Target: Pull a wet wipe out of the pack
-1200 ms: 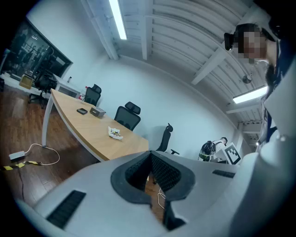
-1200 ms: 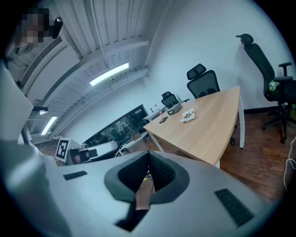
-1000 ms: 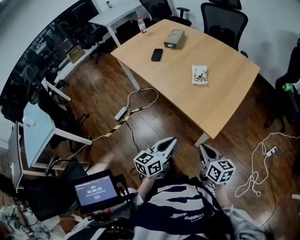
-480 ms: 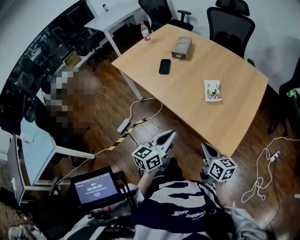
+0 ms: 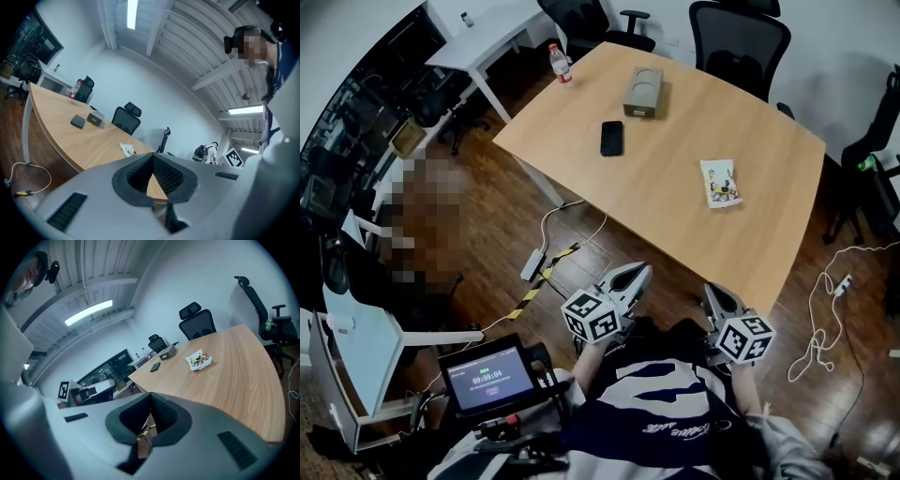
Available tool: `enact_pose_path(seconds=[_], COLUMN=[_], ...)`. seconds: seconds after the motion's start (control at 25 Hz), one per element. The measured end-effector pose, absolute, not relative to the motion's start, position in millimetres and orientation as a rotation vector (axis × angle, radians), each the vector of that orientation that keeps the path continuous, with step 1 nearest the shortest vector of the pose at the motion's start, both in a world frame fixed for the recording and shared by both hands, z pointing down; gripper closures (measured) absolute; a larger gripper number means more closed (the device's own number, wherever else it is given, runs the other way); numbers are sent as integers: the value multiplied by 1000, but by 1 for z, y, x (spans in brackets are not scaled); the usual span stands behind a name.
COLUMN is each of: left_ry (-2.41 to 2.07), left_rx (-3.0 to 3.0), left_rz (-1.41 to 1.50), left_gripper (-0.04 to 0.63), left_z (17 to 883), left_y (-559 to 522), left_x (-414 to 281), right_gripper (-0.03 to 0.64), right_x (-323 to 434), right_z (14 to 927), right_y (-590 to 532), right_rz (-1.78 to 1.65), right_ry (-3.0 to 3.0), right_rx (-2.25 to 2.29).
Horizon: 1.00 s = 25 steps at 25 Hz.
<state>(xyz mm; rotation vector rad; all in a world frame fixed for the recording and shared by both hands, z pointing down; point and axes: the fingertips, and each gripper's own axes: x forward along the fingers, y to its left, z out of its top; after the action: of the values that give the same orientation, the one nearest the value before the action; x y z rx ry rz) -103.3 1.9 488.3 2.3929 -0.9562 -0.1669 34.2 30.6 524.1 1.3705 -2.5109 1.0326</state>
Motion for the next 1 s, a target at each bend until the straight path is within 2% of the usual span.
enact_pose_path(seconds=[0.36, 0.68, 1.0], left_ry=[-802, -842, -800], left_rx=[2384, 2364, 2380], left_rz=[-96, -61, 79], left_gripper=[594, 594, 594], left_z=[515, 523, 541], left_y=[-27, -97, -160], left_x=[-66, -47, 6], right_gripper=[627, 627, 627], right_x=[67, 92, 136], right_z=[544, 544, 549], right_y=[2, -73, -137], right_rz=[1087, 1074, 1117], right_ry=[-2406, -2435, -2442], right_rx=[1487, 1463, 1488])
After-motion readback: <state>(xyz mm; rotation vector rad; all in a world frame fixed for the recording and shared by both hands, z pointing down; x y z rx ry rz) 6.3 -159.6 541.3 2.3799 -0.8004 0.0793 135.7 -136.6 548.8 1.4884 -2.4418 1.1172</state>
